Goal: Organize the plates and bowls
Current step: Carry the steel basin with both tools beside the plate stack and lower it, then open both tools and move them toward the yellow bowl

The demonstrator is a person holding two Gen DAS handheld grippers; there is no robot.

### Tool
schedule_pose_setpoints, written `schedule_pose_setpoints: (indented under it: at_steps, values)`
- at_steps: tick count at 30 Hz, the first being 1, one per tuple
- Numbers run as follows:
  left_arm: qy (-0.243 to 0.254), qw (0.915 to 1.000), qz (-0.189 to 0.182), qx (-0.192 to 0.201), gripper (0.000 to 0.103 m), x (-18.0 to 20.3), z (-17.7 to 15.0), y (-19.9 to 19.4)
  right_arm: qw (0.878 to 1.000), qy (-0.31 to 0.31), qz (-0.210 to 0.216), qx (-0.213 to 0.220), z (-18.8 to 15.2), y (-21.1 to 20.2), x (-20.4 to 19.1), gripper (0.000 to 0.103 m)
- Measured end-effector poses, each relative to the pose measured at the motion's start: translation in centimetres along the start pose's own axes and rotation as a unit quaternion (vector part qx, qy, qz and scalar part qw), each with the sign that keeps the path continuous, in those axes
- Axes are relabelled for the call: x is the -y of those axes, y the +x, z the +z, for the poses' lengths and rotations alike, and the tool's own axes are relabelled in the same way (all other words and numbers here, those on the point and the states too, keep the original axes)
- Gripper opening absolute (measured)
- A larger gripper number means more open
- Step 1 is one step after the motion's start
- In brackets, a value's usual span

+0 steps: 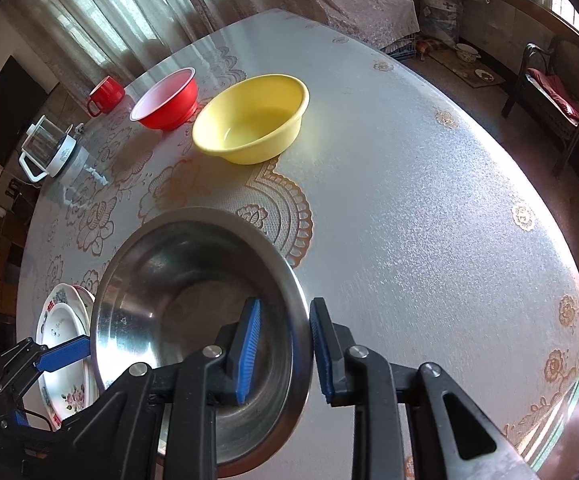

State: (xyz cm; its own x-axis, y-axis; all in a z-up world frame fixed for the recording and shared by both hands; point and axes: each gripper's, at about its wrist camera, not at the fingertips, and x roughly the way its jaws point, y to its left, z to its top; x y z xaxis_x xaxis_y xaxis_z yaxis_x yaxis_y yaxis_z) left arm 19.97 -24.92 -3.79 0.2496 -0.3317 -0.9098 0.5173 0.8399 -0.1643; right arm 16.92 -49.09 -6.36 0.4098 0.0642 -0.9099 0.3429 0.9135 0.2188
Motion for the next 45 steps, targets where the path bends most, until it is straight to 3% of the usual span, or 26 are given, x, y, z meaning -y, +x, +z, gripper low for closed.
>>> schedule_pose_setpoints:
  at_steps: [8,13,20,24,35,45]
  values:
    - [-0.035,0.9989,-0.029,-0.001,0.074,-1.1,0.4,-0.8,1.0,0.006,-0.002,0.017,0.0,-1.7,0.3,0.031]
    - [-0.038,0.9984,-0.038,0.02,0.074,-1.3,1.0,-1.9,0.999,0.012,-0.002,0.032,0.0,-2.9,0.6,0.031]
    - [-0.038,0.9982,-0.017,0.044,0.076,-2.4,2.8,-2.6,0.999,0.015,-0.004,0.051,0.5,-4.0,0.9,0.032]
    - [-0.055,0.9969,0.008,0.056,0.092,-3.6,4.0,-2.7,0.998,0.007,-0.004,0.059,0.9,-4.4,1.2,0.039]
    - [-0.089,0.993,0.046,0.062,0.093,-5.6,8.0,-1.2,0.998,-0.006,-0.001,0.062,4.8,-3.4,2.9,0.041]
    - [-0.133,0.988,0.067,0.04,0.093,-6.7,11.9,1.8,0.998,-0.038,0.003,0.049,10.6,-1.0,4.1,0.041]
